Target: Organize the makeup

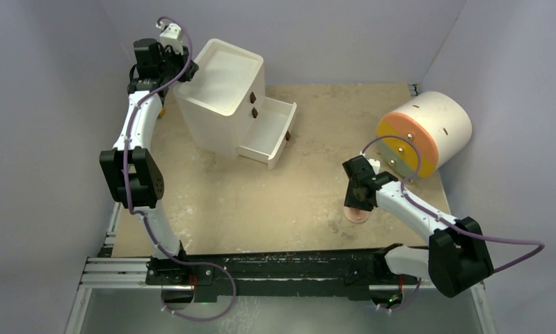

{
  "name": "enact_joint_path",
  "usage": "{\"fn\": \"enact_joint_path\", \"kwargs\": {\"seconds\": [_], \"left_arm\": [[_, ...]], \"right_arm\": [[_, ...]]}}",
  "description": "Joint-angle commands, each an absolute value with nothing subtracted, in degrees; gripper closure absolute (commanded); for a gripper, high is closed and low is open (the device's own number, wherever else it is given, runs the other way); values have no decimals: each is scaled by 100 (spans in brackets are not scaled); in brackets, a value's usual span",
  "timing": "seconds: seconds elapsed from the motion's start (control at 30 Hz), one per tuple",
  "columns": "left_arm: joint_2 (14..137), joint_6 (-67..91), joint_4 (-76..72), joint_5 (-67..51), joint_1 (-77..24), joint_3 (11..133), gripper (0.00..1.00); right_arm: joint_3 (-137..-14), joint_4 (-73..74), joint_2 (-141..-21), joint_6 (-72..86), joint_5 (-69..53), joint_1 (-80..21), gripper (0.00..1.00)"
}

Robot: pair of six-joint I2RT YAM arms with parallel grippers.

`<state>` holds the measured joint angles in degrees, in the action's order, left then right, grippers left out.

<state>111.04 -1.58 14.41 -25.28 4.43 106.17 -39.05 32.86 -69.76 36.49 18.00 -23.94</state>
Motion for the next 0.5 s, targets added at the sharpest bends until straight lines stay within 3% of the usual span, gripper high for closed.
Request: {"fn": "enact_joint_path", "kwargs": {"seconds": [0.0,0.13,0.27,0.47], "left_arm": [[11488,-167,2821,-2540,334,10287,100],[11500,-167,2821,-2536,334,10296,100],[11505,-167,2821,-2540,334,10292,100],[11496,-167,2837,-2540,334,10301,100]], "right_arm": [[-3788,3230,-7062,3827,1679,-2398,59],[-3762,3185,-7113,3841,1694,-2395,62],[-3745,3173,-7154,3841,1690,-2393,79],[-3890,3310,-7082,3825,2051,-2397,92]]}}
